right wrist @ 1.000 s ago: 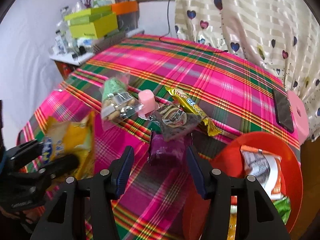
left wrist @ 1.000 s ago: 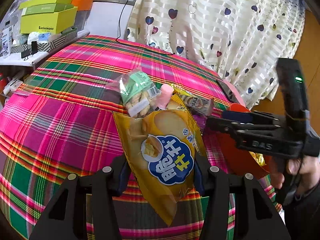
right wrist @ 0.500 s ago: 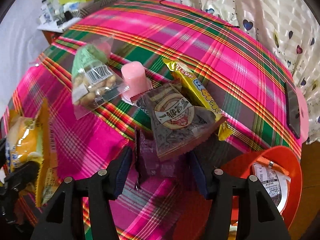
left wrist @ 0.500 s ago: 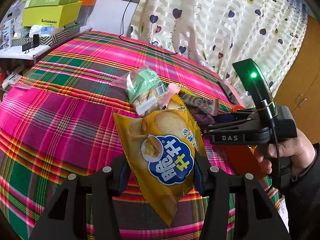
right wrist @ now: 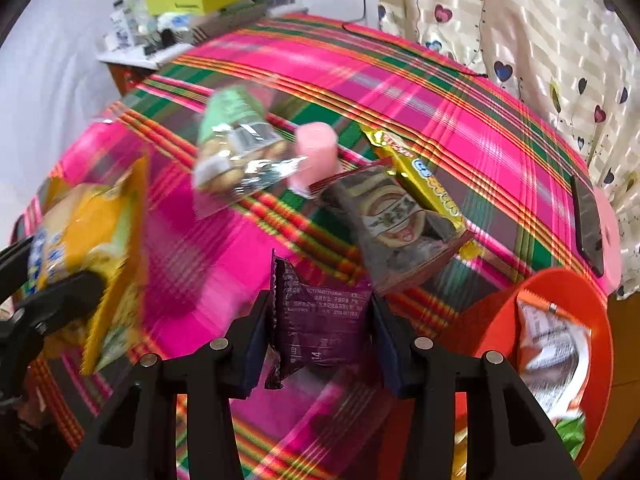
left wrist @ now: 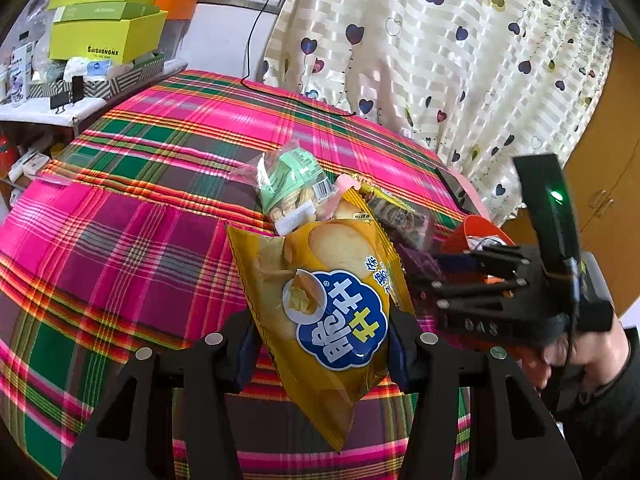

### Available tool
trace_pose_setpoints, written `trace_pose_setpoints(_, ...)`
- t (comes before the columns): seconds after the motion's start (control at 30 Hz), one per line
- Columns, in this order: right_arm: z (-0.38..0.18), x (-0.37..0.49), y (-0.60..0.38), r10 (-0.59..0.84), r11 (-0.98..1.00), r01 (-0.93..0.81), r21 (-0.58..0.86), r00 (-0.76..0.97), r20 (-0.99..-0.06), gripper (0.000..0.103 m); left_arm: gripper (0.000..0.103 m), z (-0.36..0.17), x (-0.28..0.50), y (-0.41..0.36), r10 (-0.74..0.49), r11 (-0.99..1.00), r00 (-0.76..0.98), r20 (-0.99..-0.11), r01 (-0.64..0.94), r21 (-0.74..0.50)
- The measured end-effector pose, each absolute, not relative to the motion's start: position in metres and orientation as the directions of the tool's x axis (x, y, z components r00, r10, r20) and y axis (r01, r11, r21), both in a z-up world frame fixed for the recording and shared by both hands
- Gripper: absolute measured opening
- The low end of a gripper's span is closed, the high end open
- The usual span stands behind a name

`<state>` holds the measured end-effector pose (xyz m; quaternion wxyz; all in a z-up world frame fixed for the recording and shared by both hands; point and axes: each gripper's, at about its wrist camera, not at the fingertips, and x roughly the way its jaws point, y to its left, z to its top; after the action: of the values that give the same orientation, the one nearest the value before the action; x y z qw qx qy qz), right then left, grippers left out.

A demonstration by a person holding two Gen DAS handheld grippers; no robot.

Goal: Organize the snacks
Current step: 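Carry the yellow chip bag and purple packet over the red bowl with both tools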

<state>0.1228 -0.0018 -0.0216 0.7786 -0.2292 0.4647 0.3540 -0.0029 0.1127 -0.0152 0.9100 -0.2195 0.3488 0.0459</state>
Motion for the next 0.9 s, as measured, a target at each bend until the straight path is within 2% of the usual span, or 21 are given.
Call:
trace_pose_setpoints(0.37,0.014,0.072,-0.027,0.466,0.641,-0.767,0.008,0.381,-0.799,0.045,0.052,-0.001,-0.010,0.099,-0.067,0.911,0.768,-0.637,-0.213,-0.352)
trace_pose_setpoints(0.9,0.053,0.043,-0.066,0.509,0.674,-0.738,-0.018,0.483,-0.713,0.045,0.052,0.025,-0.012,0.067,-0.097,0.934,0.793,-0.601,-0.136,-0.330)
